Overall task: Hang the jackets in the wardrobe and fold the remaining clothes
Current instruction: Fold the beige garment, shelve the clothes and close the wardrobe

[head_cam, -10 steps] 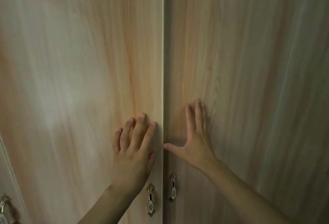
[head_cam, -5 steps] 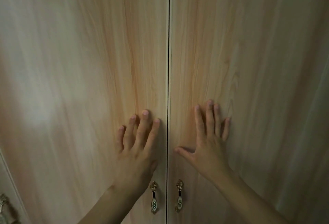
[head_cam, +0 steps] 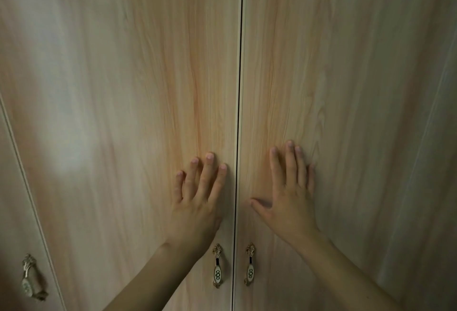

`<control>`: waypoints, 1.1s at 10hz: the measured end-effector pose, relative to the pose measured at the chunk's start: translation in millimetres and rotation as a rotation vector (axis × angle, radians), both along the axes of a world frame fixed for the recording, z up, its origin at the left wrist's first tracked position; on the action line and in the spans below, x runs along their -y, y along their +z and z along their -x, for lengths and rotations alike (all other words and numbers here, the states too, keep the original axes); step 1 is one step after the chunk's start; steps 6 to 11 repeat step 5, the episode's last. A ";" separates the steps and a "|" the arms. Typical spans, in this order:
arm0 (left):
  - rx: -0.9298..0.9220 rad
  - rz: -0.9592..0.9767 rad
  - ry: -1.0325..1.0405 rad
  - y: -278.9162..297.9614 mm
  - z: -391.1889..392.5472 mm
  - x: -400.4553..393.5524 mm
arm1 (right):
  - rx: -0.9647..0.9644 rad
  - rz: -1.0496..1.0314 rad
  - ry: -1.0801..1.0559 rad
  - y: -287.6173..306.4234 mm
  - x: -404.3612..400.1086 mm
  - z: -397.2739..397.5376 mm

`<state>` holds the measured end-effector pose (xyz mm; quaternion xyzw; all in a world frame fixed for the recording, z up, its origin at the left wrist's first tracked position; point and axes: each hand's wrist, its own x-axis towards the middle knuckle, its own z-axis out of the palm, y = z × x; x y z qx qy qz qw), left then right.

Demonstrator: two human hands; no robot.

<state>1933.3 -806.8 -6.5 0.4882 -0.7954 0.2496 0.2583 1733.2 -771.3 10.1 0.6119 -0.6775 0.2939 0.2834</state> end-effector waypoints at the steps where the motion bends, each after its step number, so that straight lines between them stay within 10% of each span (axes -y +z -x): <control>1: 0.046 -0.026 -0.009 6.8 -4.7 -8.4 | -0.007 -0.066 0.008 7.7 -15.6 -3.6; 5: -0.174 -0.159 -0.195 10.8 -26.7 -42.2 | 0.074 -0.422 0.065 7.9 -75.9 -15.7; 11: -0.174 -0.159 -0.195 10.8 -26.7 -42.2 | 0.074 -0.422 0.065 7.9 -75.9 -15.7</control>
